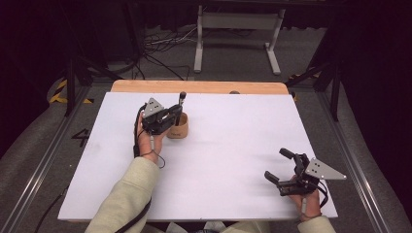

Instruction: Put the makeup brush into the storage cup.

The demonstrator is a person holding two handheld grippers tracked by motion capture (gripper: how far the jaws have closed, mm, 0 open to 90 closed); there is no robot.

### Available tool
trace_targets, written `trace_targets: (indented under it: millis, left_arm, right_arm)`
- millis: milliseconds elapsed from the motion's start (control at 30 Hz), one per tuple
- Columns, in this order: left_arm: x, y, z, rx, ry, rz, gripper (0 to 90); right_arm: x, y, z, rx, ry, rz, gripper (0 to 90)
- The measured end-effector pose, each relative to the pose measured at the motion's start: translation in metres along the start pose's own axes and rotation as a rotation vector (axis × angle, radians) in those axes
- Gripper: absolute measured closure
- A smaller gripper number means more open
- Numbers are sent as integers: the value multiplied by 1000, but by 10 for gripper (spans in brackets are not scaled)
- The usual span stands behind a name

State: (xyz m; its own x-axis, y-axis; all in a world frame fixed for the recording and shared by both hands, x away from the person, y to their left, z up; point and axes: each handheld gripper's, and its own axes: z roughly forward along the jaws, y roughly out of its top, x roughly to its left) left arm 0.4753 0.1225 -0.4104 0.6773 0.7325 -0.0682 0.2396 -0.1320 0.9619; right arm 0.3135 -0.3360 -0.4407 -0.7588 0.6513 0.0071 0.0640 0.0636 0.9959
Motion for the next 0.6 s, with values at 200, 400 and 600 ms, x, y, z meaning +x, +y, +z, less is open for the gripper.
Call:
trace_targets:
  millis: [200,400,600]
  left_arm:
    - [0,1,-1,13,0,6,772]
    - [-1,-1,-1,21,-9,4,772]
    - [-1,-1,-2,26,-14,3,771]
  right_arm:
    - [0,0,0,3,-1,-2,0]
    - [0,0,0,3,-1,-2,0]
    - [0,0,0,3,-2,-2,0]
